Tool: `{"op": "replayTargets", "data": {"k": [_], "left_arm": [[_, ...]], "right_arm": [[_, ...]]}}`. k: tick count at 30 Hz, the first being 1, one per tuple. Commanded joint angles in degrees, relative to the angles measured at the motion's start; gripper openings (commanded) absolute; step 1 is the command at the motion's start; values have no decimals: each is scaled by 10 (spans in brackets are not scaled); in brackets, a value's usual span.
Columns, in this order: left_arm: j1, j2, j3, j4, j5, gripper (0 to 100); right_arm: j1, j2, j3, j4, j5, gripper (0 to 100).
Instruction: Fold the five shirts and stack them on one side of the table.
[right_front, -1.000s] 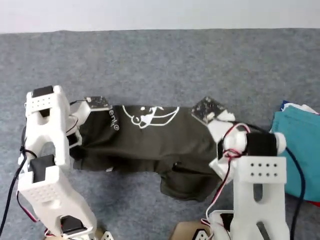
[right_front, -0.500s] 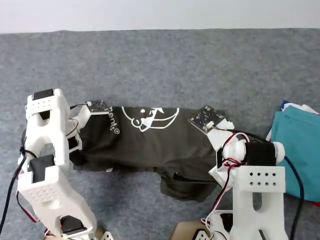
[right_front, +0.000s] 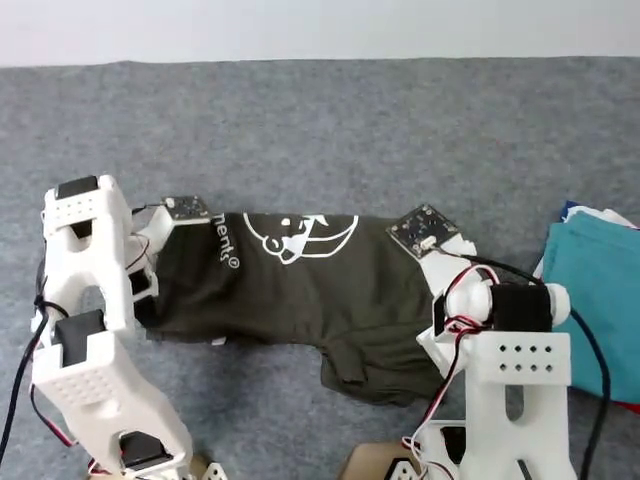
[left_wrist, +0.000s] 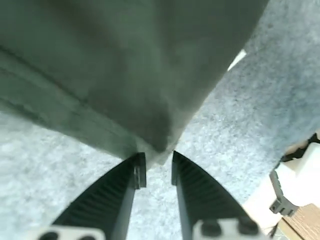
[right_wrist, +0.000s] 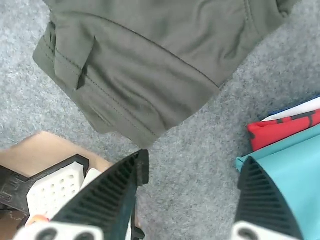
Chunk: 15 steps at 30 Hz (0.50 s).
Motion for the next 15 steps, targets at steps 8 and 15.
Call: {"op": "replayTargets", "data": {"k": [8,15], "left_arm": [[-48,-38,-89,14,-2,95],[-10,-37,-141,12,123,90]], "right_arm": [[3,-6,-32,-73,-5,292],[3,65,-32,-200,-42,292]]}}
